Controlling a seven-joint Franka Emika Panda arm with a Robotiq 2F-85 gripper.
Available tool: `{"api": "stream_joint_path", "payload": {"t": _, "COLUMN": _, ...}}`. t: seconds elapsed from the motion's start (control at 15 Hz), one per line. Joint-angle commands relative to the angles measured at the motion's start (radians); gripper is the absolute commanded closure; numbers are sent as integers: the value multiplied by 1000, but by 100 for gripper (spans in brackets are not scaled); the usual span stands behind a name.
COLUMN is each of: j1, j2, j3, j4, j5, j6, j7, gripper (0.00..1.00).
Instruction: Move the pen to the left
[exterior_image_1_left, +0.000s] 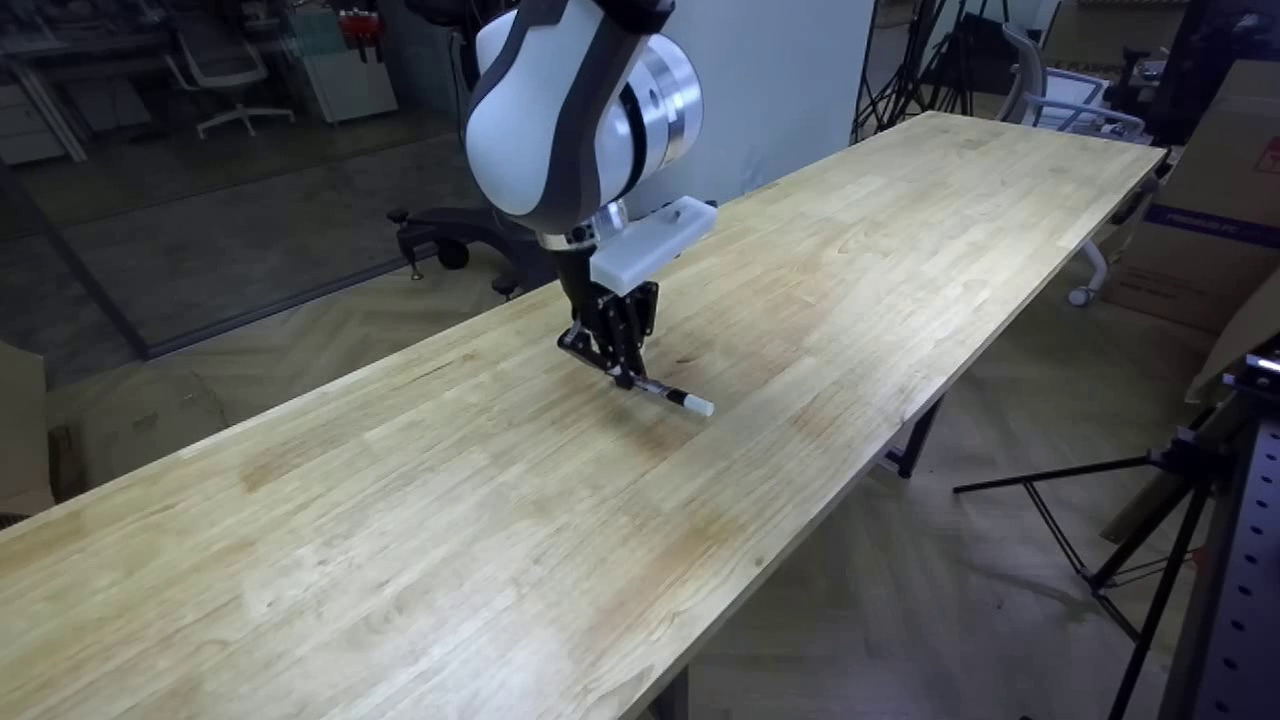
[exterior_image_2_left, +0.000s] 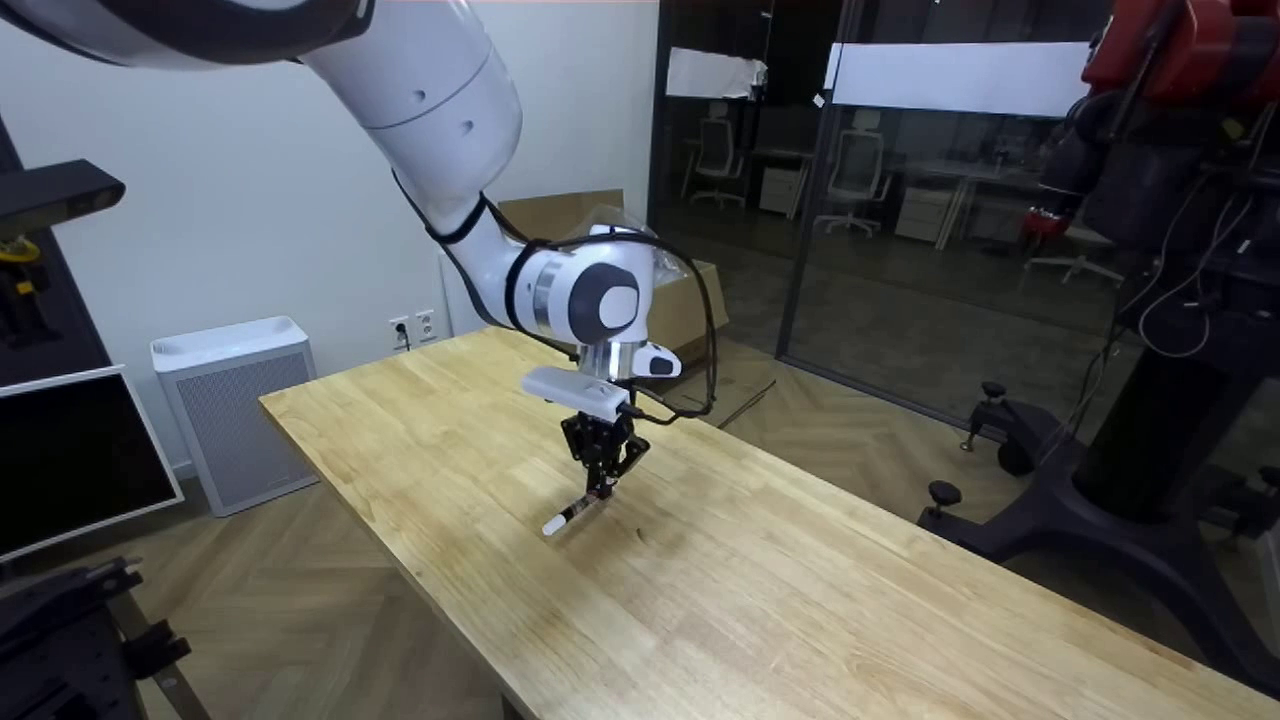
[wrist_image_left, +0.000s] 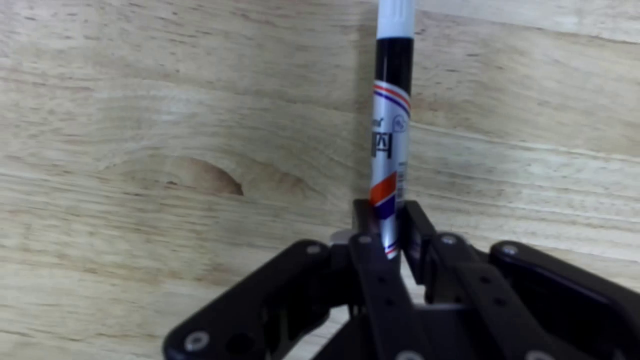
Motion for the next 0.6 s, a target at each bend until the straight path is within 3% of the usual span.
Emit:
{"api": "stream_joint_path", "payload": {"t": 0.0, "j1": -4, "j2": -52, "j3": -6, "j4": -39, "j5": 5, "j6": -24, "j7": 63, "gripper": 57}}
{"api": "stream_joint_path", "payload": {"t": 0.07, "j1": -7, "j2": -56, "j3": -7, "j4": -42, "j5": 6, "j6": -24, "j7": 68, "gripper": 56}}
{"api": "stream_joint_path", "payload": {"t": 0.53, "j1": -40, "j2": -59, "j3": -6, "j4": -22, "j5": 19, "j6": -41, "j7": 71, "gripper": 10}}
